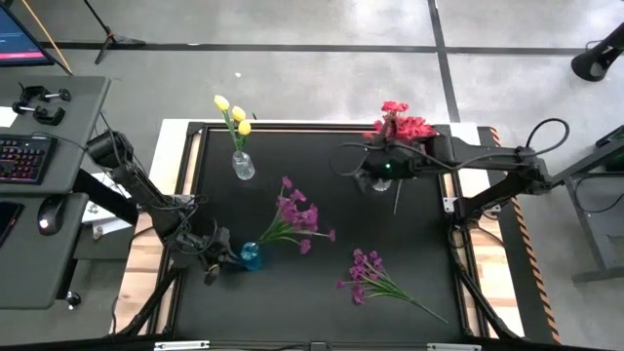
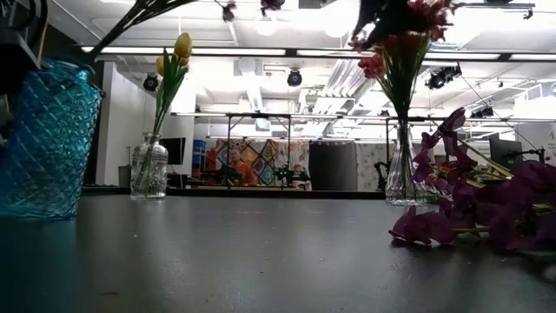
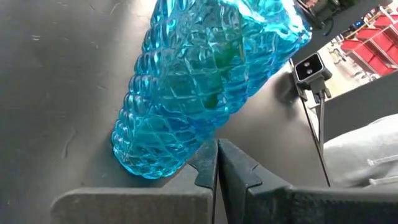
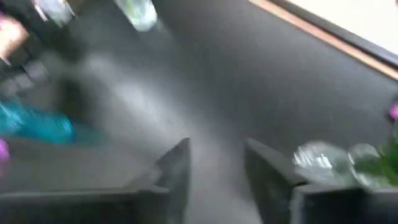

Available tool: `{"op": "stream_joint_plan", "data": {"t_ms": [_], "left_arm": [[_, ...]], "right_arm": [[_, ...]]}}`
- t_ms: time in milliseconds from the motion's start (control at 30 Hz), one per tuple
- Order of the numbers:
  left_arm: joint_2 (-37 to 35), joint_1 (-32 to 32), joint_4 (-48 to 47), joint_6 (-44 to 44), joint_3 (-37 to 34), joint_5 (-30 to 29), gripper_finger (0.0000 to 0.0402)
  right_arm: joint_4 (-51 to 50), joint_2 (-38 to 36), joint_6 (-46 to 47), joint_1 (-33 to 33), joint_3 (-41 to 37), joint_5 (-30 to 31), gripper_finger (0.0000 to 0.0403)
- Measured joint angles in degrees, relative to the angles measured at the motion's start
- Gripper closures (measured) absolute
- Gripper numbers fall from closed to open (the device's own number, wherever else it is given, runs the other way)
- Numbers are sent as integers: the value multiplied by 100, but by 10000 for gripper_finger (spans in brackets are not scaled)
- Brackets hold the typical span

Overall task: Sort flowers into vase by color
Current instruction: Adjust the blue vase

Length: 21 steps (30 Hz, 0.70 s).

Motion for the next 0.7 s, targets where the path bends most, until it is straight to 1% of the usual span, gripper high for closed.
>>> {"op": "stream_joint_plan", "data": {"t_ms": [67,133,167,200,300,367,433,533,567,633,700], "left_arm": [[0,28,0,-1,0,8,401],[0,52,0,-15,0,11,401],[0,68,-2,-19,0,15,401],[0,72,-2,-19,0,15,401],[0,74,-4,-20,0,17,401],[0,74,-4,-79,0,29,401],[0,74,-8,-147,0,72,401],[0,72,-11,-169,0,168,401],[0,72,-13,-173,0,177,401],[0,72,-11,-174,0,177,401],[0,72,-13,-174,0,177,401]], "right_arm": [[-423,0,4,59,-2,-130,309],[-671,0,17,217,-2,-137,366],[-745,0,41,328,-2,-137,383],[-762,-1,73,445,-23,-140,391],[-429,-42,344,832,-390,-224,384],[60,-46,555,1098,-762,-381,391],[848,-46,641,1391,-1176,-652,399],[2315,-46,676,1847,-1820,-1080,398],[2655,-46,724,1987,-1991,-1180,399],[2984,-46,941,2274,-2230,-1256,402],[2995,-45,1159,2557,-2413,-1281,401]]}}
